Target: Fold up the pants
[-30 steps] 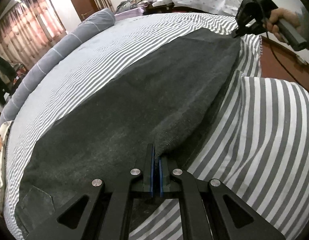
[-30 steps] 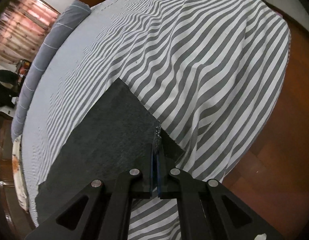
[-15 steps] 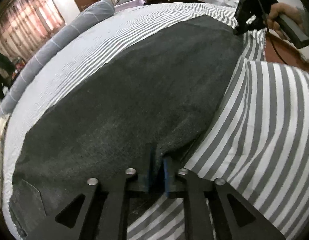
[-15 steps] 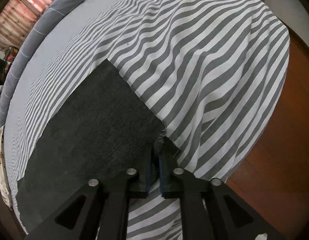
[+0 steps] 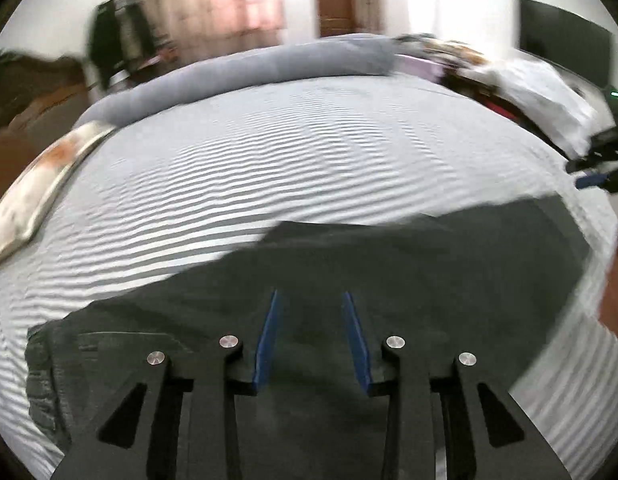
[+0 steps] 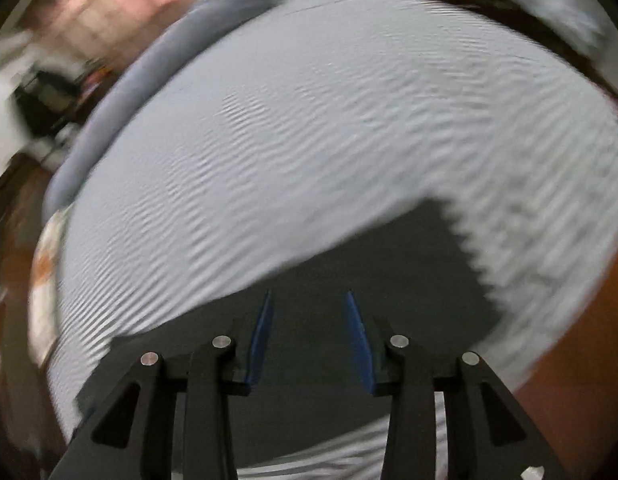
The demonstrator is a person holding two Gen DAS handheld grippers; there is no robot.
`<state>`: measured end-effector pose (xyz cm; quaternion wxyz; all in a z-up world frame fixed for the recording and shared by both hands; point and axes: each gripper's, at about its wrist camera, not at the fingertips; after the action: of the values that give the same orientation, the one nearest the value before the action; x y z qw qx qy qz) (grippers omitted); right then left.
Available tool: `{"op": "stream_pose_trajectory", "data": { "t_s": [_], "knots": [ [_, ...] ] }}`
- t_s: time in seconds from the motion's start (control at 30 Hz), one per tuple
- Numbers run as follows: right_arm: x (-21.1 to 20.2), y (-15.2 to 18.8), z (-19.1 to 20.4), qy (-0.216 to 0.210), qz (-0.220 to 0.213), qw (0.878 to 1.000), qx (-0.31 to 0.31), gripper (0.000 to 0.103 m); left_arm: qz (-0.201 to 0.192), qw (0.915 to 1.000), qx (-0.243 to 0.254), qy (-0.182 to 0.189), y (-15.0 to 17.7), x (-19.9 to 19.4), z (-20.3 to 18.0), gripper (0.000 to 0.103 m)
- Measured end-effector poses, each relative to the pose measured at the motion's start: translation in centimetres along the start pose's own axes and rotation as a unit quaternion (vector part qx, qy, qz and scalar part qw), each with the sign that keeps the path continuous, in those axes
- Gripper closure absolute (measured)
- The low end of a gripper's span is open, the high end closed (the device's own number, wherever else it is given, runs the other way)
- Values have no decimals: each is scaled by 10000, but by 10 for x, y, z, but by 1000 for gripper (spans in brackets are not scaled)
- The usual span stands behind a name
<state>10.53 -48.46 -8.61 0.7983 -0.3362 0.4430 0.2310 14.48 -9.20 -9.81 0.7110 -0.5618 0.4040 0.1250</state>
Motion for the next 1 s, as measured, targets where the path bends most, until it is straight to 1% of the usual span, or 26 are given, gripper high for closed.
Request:
{"op": "stream_pose_trajectory", "data": {
  "t_s": [0.07, 0.1, 0.17, 0.2, 0.23, 0.27, 0.37, 0.4, 0.47, 0.53, 0.6, 0.7, 0.73, 0.77, 0.8, 0.87, 1.0],
  "knots": [
    [18, -4, 47, -437, 349, 9976, -418, 67, 78, 9996, -249, -71, -3, 12, 15, 68],
    [32, -5, 73, -674, 593, 9939, -634, 67, 166, 9991, -374, -85, -4, 20, 22, 68],
    [62, -6, 124, -1042, 1066, 9836, -1012, 67, 296, 9984, -483, -31, -2, 31, 30, 68],
    [71, -4, 141, -1170, 1247, 9787, -1133, 67, 361, 9981, -502, -28, 0, 35, 32, 68],
    [88, -1, 167, -1302, 1509, 9712, -1308, 67, 459, 9977, -506, 12, 5, 41, 33, 68],
    [102, 3, 185, -1373, 1715, 9648, -1448, 67, 532, 9974, -482, 59, 10, 44, 32, 68],
    [144, 8, 243, -1506, 2236, 9451, -1846, 67, 618, 9970, -465, -8, 21, 49, 27, 68],
    [151, 20, 255, -1514, 2363, 9405, -1915, 67, 698, 9961, -543, 13, 24, 51, 27, 68],
    [181, 18, 282, -1497, 2687, 9295, -2036, 67, 833, 9949, -563, 51, 30, 55, 28, 68],
    [198, 24, 296, -1475, 2918, 9218, -2082, 67, 860, 9949, -517, 61, 33, 55, 28, 68],
    [216, 29, 307, -1443, 3244, 9094, -2167, 67, 880, 9949, -484, 54, 35, 56, 29, 68],
    [239, 40, 316, -1332, 3692, 8902, -2313, 67, 905, 9942, -571, 82, 39, 57, 30, 68],
    [245, 45, 321, -1246, 3748, 8871, -2388, 67, 902, 9942, -576, 87, 42, 55, 30, 68],
    [246, 49, 324, -1195, 3811, 8827, -2475, 67, 899, 9943, -572, 88, 43, 55, 31, 68],
    [247, 56, 324, -1190, 3970, 8730, -2570, 67, 893, 9943, -583, 87, 44, 55, 31, 68],
    [245, 65, 323, -1178, 4107, 8638, -2671, 67, 887, 9944, -572, 80, 44, 54, 30, 68],
    [224, 85, 316, -1315, 4316, 8380, -3070, 67, 897, 9942, -589, 66, 45, 53, 27, 68]
  ]
}}
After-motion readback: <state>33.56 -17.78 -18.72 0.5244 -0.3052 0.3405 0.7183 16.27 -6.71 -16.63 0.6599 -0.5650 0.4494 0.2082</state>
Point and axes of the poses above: each gripper's, at about its wrist camera, not at the fingertips, and x roughly the way its jaws point, z to its left, y to its underside, and after that the axes turned 1 degree about -y, right-handed
